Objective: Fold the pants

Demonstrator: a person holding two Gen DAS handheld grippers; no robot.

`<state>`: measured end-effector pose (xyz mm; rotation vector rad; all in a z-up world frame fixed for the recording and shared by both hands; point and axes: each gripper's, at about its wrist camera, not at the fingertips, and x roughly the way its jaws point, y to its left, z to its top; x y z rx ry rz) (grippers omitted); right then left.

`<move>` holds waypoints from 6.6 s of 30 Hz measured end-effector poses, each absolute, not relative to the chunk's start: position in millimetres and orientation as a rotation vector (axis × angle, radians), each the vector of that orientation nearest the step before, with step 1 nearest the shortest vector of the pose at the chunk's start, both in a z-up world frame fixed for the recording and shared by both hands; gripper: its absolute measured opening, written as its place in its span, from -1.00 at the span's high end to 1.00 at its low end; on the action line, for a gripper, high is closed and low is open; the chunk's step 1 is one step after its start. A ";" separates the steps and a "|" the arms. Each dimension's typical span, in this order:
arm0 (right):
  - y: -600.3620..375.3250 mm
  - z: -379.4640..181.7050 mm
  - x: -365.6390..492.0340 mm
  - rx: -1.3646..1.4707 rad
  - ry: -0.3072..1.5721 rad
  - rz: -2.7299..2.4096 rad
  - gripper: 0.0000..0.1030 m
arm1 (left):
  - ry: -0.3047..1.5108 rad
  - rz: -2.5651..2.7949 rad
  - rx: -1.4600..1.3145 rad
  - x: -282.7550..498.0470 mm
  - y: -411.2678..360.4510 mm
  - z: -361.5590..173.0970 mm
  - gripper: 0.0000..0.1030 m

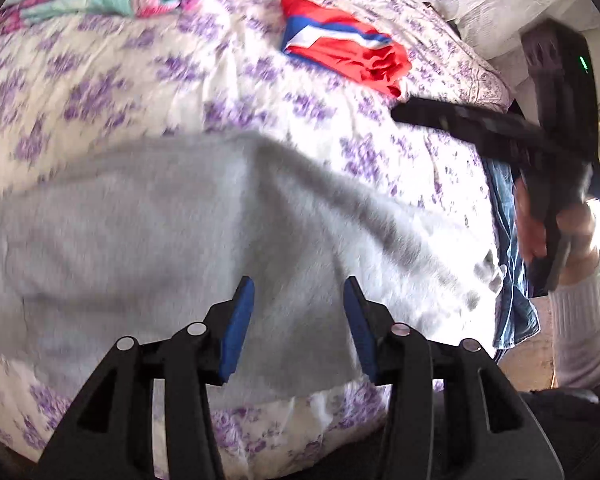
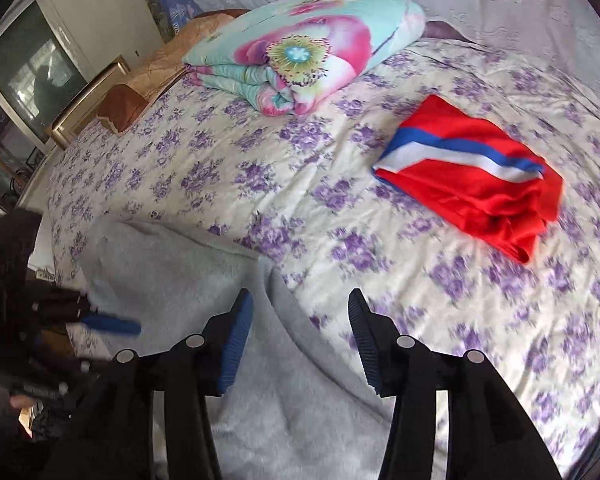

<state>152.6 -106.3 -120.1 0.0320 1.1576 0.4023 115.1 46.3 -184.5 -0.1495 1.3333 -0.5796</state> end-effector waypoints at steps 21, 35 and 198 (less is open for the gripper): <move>-106.2 -230.5 -0.2 0.227 1.420 0.338 0.84 | 1.532 -0.544 -0.027 192.8 -44.4 -261.3 0.48; -312.4 -189.7 -153.4 0.938 1.050 -0.237 -0.28 | 1.549 -0.570 0.034 48.5 -6.5 -260.5 0.36; -47.4 -141.9 37.5 0.225 1.221 0.394 0.14 | 1.095 -0.314 -0.267 79.1 143.4 -150.4 0.39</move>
